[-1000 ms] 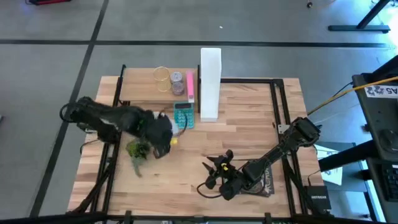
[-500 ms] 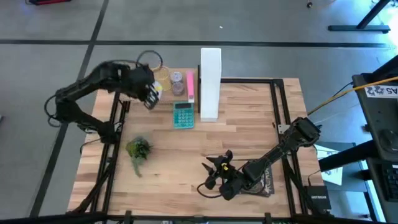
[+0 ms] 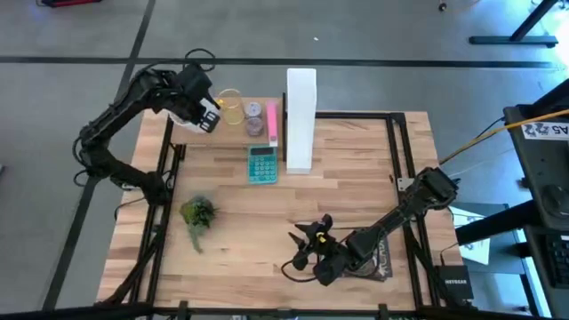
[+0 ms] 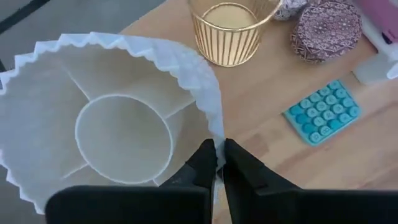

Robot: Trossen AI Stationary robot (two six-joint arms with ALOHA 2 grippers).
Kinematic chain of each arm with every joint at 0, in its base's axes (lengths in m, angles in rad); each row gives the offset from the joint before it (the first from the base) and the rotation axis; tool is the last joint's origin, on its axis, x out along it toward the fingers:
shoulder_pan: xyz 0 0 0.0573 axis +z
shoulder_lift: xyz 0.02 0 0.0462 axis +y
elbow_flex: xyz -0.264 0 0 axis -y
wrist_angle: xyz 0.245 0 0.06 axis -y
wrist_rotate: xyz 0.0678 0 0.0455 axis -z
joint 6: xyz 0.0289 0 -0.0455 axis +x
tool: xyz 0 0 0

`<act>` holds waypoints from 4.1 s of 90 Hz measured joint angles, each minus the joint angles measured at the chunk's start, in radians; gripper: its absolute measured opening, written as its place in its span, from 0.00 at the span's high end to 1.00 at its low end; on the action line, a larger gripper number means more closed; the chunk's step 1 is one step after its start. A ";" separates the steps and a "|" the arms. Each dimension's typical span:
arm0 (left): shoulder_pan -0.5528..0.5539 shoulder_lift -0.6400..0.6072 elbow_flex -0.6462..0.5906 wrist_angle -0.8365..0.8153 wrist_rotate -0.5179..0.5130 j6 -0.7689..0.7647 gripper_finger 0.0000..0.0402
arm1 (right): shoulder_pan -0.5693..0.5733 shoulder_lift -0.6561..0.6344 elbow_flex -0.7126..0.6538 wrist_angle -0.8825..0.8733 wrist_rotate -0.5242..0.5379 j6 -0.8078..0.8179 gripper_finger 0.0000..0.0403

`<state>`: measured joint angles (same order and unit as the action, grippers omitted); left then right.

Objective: Stock shelves
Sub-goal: Put the white pen organizer on the shelf, then put the plant pot under the shelf

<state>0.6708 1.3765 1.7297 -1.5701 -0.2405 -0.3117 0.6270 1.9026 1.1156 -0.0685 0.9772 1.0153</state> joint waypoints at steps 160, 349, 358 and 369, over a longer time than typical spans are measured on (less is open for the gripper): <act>0.038 -0.126 0.107 0.000 0.157 0.107 0.73 | -0.006 0.000 0.000 0.016 -0.021 -0.009 0.66; -1.352 -0.141 -0.986 0.243 0.310 -0.617 0.74 | -0.195 0.000 0.000 0.470 -0.515 -0.784 0.66; -1.352 -0.141 -0.986 0.290 0.263 -0.628 0.66 | -0.195 0.000 0.000 0.471 -0.515 -0.785 0.66; -1.351 -0.141 -1.020 0.322 0.225 -0.624 0.59 | -0.195 0.000 0.000 0.472 -0.515 -0.785 0.66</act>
<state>-0.6804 1.2350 0.7100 -1.2476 -0.0152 -0.9362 0.4316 1.9022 1.1160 0.4032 0.4622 0.2306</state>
